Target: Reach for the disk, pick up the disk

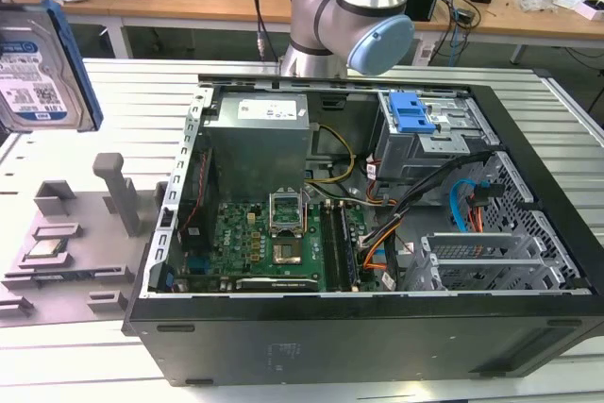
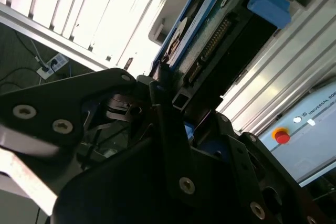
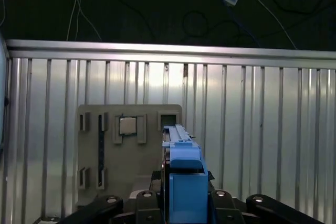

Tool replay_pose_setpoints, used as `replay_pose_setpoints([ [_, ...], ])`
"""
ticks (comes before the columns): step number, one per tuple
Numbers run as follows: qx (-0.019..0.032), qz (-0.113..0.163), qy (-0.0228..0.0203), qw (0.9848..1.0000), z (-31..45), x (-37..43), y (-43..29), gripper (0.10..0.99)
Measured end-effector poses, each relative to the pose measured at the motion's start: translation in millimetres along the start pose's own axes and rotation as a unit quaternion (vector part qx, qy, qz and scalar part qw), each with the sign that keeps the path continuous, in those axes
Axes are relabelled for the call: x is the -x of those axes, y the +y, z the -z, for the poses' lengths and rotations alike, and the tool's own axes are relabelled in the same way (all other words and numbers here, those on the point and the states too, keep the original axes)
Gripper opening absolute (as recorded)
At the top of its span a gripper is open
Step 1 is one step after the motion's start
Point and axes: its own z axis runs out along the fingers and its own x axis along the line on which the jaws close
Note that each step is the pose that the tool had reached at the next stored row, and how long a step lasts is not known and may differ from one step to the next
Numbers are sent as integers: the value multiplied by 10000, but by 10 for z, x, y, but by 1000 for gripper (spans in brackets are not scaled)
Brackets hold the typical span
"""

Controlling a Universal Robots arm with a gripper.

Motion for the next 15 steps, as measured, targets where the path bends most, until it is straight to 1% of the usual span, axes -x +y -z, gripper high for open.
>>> replay_pose_setpoints([
  [1,0,0,0,10000,61,1,2,365],
  [3,0,0,0,10000,131,3,5,365],
  [4,0,0,0,10000,195,5,8,365],
  [5,0,0,0,10000,242,7,10,365],
  [6,0,0,0,10000,271,8,11,365],
  [8,0,0,0,10000,380,10,15,365],
  [11,0,0,0,10000,442,11,18,365],
  [13,0,0,0,10000,457,11,18,365],
  [15,-1,0,0,10000,458,11,18,365],
])
